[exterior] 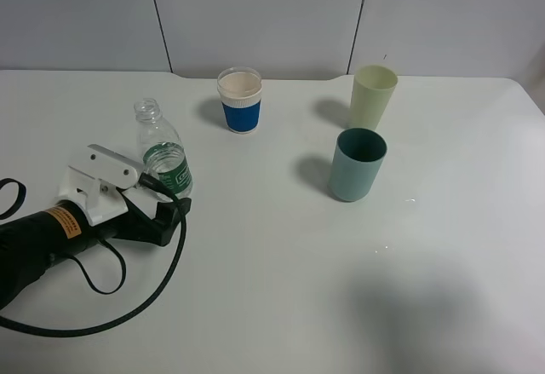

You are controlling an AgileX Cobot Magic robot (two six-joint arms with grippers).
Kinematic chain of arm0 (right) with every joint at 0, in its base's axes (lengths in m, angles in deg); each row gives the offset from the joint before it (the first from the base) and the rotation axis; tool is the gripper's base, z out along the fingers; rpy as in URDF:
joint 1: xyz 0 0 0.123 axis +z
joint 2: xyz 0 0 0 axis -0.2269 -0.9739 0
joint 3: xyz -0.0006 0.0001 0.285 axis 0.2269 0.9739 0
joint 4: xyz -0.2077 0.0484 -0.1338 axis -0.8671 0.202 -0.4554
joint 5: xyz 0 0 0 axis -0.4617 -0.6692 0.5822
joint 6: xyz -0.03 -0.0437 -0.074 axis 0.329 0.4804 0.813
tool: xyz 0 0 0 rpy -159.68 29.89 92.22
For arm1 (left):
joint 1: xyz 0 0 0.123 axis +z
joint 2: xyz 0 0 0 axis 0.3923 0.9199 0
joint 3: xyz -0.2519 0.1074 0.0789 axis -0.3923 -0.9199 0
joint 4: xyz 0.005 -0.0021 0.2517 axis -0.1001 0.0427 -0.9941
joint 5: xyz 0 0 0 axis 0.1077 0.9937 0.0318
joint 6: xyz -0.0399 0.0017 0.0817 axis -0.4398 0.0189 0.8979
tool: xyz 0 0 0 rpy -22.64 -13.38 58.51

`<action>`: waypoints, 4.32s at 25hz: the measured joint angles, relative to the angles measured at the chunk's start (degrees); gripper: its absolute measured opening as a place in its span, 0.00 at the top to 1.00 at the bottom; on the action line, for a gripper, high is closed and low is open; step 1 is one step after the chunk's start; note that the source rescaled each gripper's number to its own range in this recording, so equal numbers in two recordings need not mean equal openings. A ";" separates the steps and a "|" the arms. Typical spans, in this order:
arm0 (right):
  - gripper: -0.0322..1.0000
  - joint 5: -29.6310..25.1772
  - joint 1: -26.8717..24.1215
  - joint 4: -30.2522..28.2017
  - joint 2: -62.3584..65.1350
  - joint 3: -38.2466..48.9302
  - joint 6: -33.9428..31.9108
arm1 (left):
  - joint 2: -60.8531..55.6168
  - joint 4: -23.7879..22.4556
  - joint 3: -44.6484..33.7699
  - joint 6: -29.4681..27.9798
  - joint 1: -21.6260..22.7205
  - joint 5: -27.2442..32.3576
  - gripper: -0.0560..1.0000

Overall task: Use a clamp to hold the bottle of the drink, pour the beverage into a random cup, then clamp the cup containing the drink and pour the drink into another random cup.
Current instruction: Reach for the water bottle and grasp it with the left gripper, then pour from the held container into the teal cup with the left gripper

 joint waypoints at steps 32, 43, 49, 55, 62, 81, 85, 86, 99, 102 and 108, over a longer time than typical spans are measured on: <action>0.00 0.00 0.00 0.00 0.00 0.00 0.00 | 2.67 0.23 10.63 -0.05 0.00 -0.28 0.89; 0.00 0.00 0.00 0.00 0.00 0.00 0.00 | 2.46 -0.03 10.63 0.12 0.00 -0.17 0.87; 0.00 0.00 0.00 0.00 0.00 0.00 0.00 | -3.76 4.63 10.63 0.85 0.00 2.83 0.87; 0.00 0.00 0.00 0.00 0.00 0.00 0.00 | -10.63 13.59 10.53 5.69 0.00 10.37 0.87; 0.00 0.00 0.00 0.00 0.00 0.00 0.00 | -17.17 24.28 10.67 15.95 0.00 17.15 0.87; 0.00 0.00 0.00 0.00 0.00 0.00 0.00 | -25.90 68.73 26.14 77.78 0.00 37.98 0.87; 0.00 0.00 0.00 0.00 0.00 0.00 0.00 | -25.90 70.53 26.73 78.87 -2.26 36.88 0.87; 0.00 0.00 0.00 0.00 0.00 0.00 0.00 | -25.90 72.26 27.36 80.29 -3.42 36.44 0.87; 0.00 0.00 0.00 0.00 0.00 0.00 0.00 | -21.40 86.05 34.60 106.45 -15.63 21.93 0.87; 0.00 0.00 0.00 0.00 0.00 0.00 0.00 | -19.68 86.77 36.04 107.74 -17.42 20.56 0.87; 0.00 0.00 0.00 0.00 0.00 0.00 0.00 | -10.36 89.07 44.10 110.14 -23.02 16.91 0.87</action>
